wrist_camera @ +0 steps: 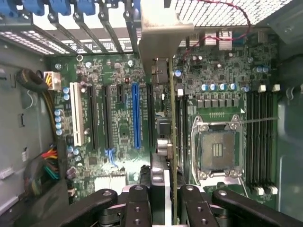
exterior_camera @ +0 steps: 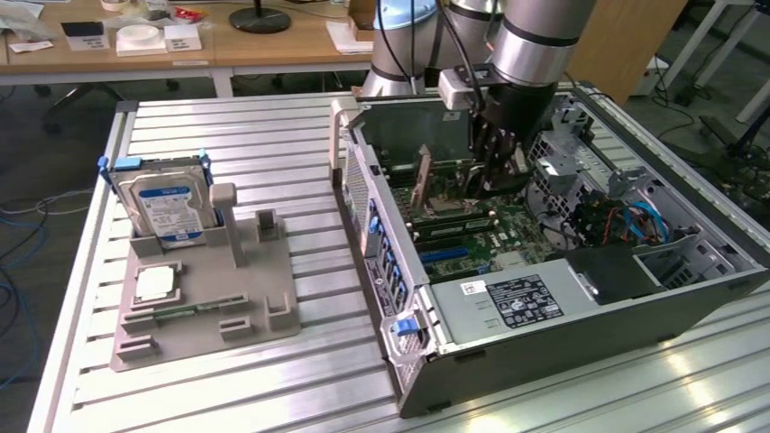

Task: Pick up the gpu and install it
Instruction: 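Insert the gpu into the slot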

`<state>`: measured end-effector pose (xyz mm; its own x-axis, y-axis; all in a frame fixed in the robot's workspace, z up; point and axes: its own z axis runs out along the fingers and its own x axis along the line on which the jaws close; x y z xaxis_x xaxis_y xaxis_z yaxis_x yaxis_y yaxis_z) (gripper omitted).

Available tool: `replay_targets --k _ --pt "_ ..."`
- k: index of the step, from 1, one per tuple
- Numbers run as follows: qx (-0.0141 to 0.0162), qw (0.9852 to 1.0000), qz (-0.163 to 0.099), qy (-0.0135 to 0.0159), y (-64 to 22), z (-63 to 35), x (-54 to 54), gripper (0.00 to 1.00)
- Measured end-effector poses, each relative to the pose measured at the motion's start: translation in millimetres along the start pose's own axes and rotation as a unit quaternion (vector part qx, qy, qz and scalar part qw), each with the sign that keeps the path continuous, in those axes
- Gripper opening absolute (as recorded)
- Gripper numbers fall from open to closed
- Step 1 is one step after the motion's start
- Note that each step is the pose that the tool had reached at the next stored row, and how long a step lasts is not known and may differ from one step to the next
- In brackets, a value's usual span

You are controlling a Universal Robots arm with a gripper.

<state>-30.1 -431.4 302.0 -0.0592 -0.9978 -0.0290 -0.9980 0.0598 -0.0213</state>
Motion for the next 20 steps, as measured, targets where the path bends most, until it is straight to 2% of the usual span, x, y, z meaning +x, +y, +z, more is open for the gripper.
replay_targets --k 7,12,18,20 --pt "0.0000 1.0000 0.000 -0.0001 0.2 4.9 9.1 0.28" --pt "0.0000 1.0000 0.000 0.0000 6.9 8.0 10.1 0.28" --pt "0.0000 1.0000 0.000 -0.0003 7.6 13.7 18.4 0.28" --pt "0.0000 1.0000 0.000 -0.0004 10.5 15.5 19.3 0.28"
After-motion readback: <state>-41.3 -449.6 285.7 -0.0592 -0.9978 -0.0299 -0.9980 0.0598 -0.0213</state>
